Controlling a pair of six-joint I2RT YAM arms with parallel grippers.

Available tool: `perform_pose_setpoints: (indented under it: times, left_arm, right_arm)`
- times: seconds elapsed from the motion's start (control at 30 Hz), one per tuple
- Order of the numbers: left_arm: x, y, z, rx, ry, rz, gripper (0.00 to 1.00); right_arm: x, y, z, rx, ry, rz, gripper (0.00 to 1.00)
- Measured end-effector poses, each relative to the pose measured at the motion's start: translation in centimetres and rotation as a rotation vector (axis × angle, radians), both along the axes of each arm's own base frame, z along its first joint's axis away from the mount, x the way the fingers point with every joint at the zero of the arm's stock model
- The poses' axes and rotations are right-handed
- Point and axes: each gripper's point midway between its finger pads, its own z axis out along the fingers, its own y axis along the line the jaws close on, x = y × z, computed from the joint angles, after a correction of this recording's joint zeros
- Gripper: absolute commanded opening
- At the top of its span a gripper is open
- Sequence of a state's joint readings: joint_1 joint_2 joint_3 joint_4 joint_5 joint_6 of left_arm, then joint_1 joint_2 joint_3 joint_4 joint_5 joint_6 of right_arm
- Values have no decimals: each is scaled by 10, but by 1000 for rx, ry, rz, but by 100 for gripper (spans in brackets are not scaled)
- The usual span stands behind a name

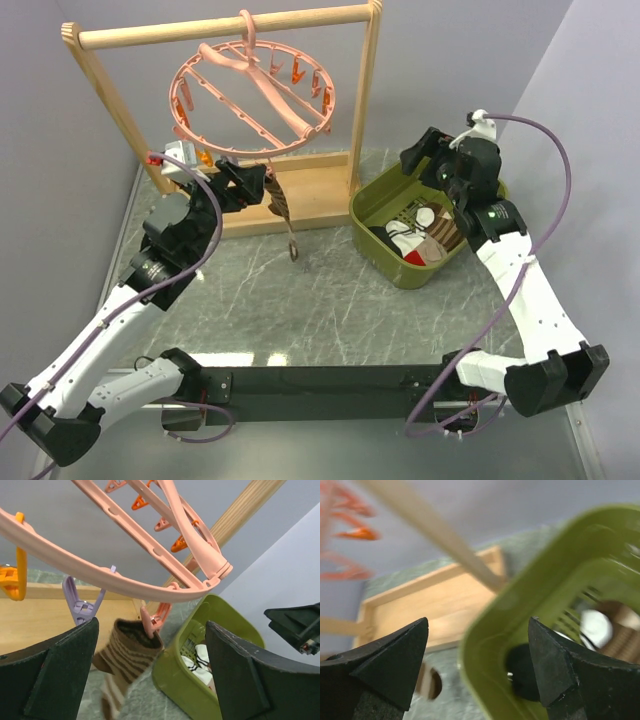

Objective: Clip the socks to the hanger
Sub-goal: Pick up the sock from the bin.

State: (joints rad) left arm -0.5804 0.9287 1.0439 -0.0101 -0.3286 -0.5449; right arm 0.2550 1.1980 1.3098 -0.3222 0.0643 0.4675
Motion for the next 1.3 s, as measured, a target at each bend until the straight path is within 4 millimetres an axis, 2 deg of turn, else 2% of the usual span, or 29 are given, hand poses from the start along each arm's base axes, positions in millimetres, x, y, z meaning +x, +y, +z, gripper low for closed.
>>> perform_pose_setpoints:
  times: [0.1, 0.23, 0.43, 0.53, 0.63, 0.77, 0.8, 0.9, 0.97, 1.07, 1.3]
  left_arm:
    - [1, 5, 3, 27, -7, -17, 94]
    - [8, 15, -1, 53, 1, -41, 95]
    - [16, 27, -29, 90, 97, -66, 97]
    - [15, 32, -39, 95, 135, -50, 98]
    - [13, 38, -44, 71, 134, -14, 99]
    - [18, 44, -40, 16, 132, 31, 99]
    - [23, 43, -40, 6, 151, 38, 99]
    - [46, 33, -22, -18, 198, 36, 98]
    - [64, 26, -5, -30, 208, 37, 98]
    - [80, 23, 8, -36, 211, 45, 98]
    - [79, 34, 11, -55, 213, 105, 98]
  right_arm:
    - [9, -19, -26, -20, 83, -76, 88]
    - [25, -25, -70, -48, 207, -101, 92]
    - [47, -40, -133, -120, 400, -178, 93]
    - [61, -59, -155, -121, 489, -240, 93]
    - [64, -88, -173, -120, 563, -312, 91]
    - [67, -121, -179, -121, 627, -395, 89]
    - [69, -127, -177, -121, 638, -408, 89]
    - [87, -142, -165, -119, 631, -444, 84]
    - [91, -146, -161, -131, 621, -449, 83]
    - [83, -148, -166, -158, 662, -436, 77]
    - [73, -154, -181, -232, 788, -404, 72]
